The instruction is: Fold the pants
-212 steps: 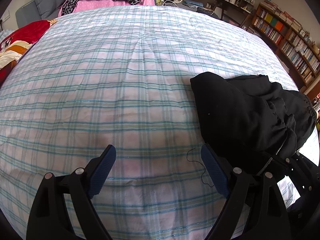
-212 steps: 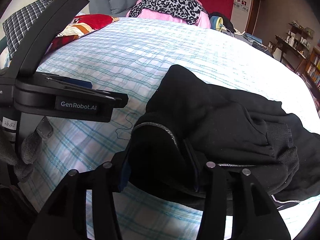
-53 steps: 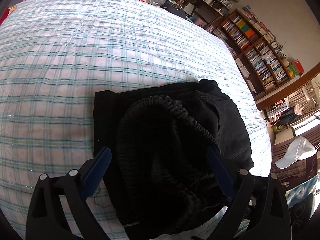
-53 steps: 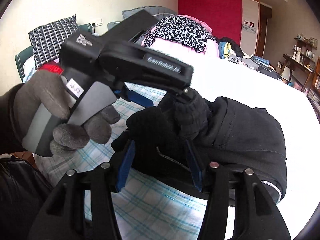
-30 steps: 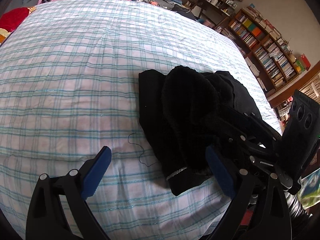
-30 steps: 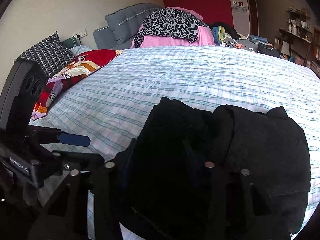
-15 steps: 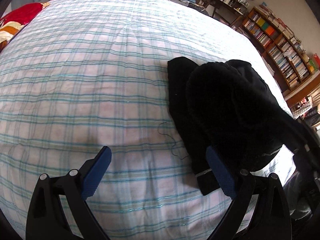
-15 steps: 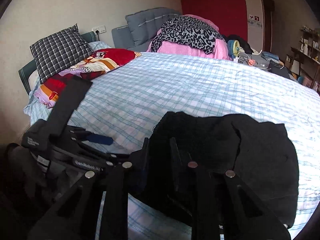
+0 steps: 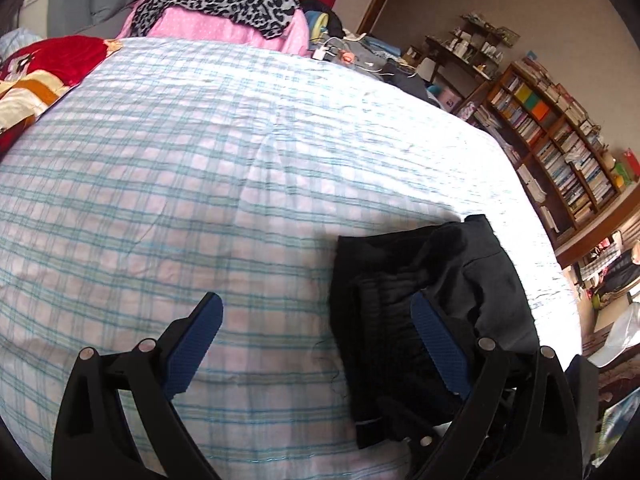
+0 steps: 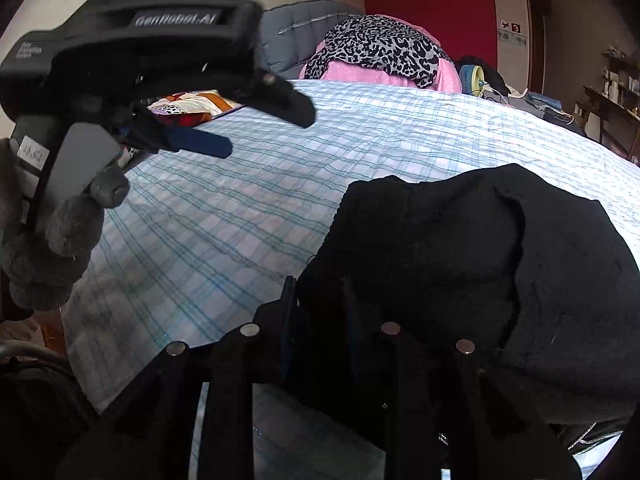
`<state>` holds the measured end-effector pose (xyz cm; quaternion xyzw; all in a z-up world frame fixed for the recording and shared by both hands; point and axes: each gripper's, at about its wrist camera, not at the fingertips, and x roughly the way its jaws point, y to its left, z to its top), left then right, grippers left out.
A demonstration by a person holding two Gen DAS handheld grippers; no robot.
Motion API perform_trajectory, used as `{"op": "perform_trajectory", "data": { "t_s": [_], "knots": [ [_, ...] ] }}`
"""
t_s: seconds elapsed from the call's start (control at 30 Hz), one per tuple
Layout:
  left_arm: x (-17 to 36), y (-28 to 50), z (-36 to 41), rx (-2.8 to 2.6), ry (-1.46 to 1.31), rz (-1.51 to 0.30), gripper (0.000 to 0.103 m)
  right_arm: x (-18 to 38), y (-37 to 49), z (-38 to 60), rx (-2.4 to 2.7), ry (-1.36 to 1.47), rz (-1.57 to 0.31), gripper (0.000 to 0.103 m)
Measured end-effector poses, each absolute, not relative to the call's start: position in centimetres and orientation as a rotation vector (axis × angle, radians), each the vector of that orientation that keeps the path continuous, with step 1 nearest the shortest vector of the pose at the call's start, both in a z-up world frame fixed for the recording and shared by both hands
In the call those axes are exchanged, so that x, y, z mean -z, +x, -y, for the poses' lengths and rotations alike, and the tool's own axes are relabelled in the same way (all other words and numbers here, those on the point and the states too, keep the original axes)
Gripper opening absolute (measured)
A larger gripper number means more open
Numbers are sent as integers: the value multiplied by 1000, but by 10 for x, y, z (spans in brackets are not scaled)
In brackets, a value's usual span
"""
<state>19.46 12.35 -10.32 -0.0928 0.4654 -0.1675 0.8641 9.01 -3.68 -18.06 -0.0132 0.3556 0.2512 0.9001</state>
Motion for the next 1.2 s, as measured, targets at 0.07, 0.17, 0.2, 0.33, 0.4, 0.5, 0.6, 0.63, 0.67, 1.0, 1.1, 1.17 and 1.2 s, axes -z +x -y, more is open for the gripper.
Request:
{"op": "perform_trajectory", "data": {
  "t_s": [0.07, 0.17, 0.2, 0.33, 0.4, 0.5, 0.6, 0.63, 0.67, 1.0, 1.1, 1.17, 1.2],
  "knots": [
    [96, 197, -98, 411, -184, -964, 94, 173, 83, 41, -533, -24, -727, 38],
    [101, 206, -70, 461, -174, -994, 94, 151, 61, 62, -525, 5, -691, 50],
    [106, 208, -64, 470, -177, -1014, 94, 145, 52, 71, -521, 10, -685, 51],
    [122, 203, -44, 492, -141, -1058, 94, 131, 28, 124, -392, 46, -672, 51],
    [127, 196, -33, 511, -99, -1059, 94, 127, 28, 157, -274, 93, -669, 51],
    [141, 186, -20, 512, -14, -1079, 94, 131, 34, 198, -143, 146, -664, 51],
    [170, 181, -22, 475, 40, -1136, 95, 147, 47, 224, -78, 161, -702, 51],
    [179, 180, -25, 473, 34, -1150, 95, 156, 51, 229, -64, 159, -731, 51],
    [187, 178, -32, 481, 17, -1161, 95, 166, 53, 233, -63, 159, -762, 51],
    [201, 160, -39, 532, 67, -1087, 97, 204, 48, 231, -38, 88, -859, 51],
    [195, 157, -36, 509, 90, -1060, 96, 170, 52, 239, -53, 169, -816, 51],
    [196, 160, -38, 502, 62, -1076, 96, 144, 59, 241, -61, 165, -752, 51],
    [196, 160, -40, 500, 41, -1085, 96, 134, 67, 240, -65, 159, -733, 51]
  ]
}}
